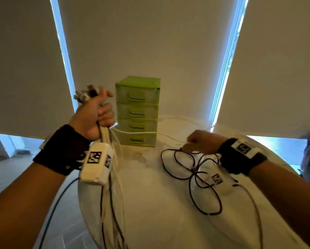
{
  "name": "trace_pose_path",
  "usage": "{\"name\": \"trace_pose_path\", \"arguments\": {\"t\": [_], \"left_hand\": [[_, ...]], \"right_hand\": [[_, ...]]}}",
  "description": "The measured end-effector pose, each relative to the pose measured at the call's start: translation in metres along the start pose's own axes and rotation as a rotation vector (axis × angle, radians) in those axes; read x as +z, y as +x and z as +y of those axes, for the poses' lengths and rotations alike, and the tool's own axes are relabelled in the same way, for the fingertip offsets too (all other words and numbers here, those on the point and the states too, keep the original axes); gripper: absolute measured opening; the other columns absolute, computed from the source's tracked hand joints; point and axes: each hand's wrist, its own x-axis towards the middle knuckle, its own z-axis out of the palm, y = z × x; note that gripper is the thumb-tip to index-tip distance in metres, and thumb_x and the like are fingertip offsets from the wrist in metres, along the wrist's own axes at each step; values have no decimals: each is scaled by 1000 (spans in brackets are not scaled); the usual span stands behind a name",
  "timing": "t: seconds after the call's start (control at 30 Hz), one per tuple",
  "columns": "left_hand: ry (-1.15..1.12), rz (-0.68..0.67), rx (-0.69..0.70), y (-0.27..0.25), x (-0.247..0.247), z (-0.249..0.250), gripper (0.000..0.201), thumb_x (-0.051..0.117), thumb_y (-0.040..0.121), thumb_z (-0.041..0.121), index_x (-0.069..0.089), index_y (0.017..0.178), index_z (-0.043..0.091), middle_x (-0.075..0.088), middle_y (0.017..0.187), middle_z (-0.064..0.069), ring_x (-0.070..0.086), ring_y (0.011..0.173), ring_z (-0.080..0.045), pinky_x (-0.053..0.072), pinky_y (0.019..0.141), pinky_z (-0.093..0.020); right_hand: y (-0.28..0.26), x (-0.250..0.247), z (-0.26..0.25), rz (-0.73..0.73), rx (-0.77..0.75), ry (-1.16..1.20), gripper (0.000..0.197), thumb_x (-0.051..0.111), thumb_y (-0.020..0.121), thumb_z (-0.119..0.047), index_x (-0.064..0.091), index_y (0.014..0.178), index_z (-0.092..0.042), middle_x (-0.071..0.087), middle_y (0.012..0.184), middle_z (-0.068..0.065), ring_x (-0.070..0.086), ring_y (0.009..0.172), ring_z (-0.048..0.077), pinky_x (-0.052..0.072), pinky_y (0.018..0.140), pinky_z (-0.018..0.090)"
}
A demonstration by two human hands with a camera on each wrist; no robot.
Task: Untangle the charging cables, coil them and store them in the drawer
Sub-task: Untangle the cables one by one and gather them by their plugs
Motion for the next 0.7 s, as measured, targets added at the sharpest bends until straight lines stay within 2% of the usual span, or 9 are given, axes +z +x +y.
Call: {"name": "trace_pose_path", "arguments": {"t": [0.1, 0.2, 0.3, 0.37, 0.47, 0.57, 0.63, 0.67, 0.7], "left_hand": [[56, 164, -3, 4, -39, 8, 24, 39, 101, 33, 54, 86, 20, 22, 36, 9, 19, 29, -2, 15, 31, -14], [187, 209, -50, 8, -31, -7, 17, 42, 101, 17, 59, 99, 15, 19, 37, 12, 18, 28, -3, 13, 30, -14], [301, 83, -93, 8, 12, -28, 13, 53, 96, 15, 62, 105, 15, 22, 40, 12, 18, 31, -2, 12, 32, -15], [366, -49, -108, 3, 49, -39, 8, 59, 92, 12, 62, 95, 19, 26, 45, 11, 21, 34, -1, 15, 33, -15], [473, -210, -145, -5, 89, -57, 21, 66, 86, 5, 58, 82, 24, 29, 53, 6, 25, 43, -5, 18, 39, -18], [427, -380, -194, -14, 111, -70, 15, 62, 91, 14, 64, 99, 27, 33, 54, 6, 23, 50, -9, 17, 42, -21], [399, -376, -163, -15, 115, -70, 9, 58, 95, 24, 66, 93, 21, 36, 54, 6, 25, 47, -7, 18, 39, -19], [381, -332, -133, -13, 113, -66, 15, 56, 96, 26, 63, 87, 17, 36, 54, 5, 25, 44, -5, 19, 37, -18], [338, -290, -109, -11, 109, -61, 20, 54, 97, 27, 60, 82, 16, 38, 55, 5, 25, 41, -4, 18, 35, -17]], "right_hand": [[-6, -21, 66, 289, 234, 102, 36, 53, 96, -39, 62, 73, -14, 60, 76, 5, 55, 78, 23, 36, 66, 27], [-9, -32, 59, 464, 194, 310, 32, 55, 96, -33, 63, 70, -17, 62, 75, -3, 55, 76, 20, 38, 65, 26], [-10, -43, 0, 498, -19, 258, 38, 53, 96, -39, 58, 68, -15, 62, 73, 3, 56, 72, 21, 41, 71, 30], [-21, -56, -45, 468, -223, 279, 40, 54, 95, -41, 60, 69, -12, 60, 67, 6, 54, 63, 18, 44, 68, 32], [-43, -84, -94, 449, -506, 562, 39, 57, 95, -33, 59, 71, -3, 56, 64, 8, 54, 61, 21, 50, 67, 38], [-64, -106, -109, 347, -635, 927, 27, 59, 92, -22, 55, 72, -3, 55, 66, 6, 58, 67, 24, 53, 70, 35], [-72, -110, -101, 358, -655, 1093, 11, 63, 87, -18, 60, 86, -8, 58, 78, 6, 62, 79, 25, 55, 77, 37], [-73, -109, -91, 408, -603, 1088, 22, 67, 82, -21, 61, 102, -13, 59, 93, 8, 63, 90, 24, 55, 82, 38], [-74, -106, -78, 465, -494, 998, 47, 73, 77, -28, 57, 120, -22, 56, 110, 7, 62, 102, 21, 54, 85, 36]]}}
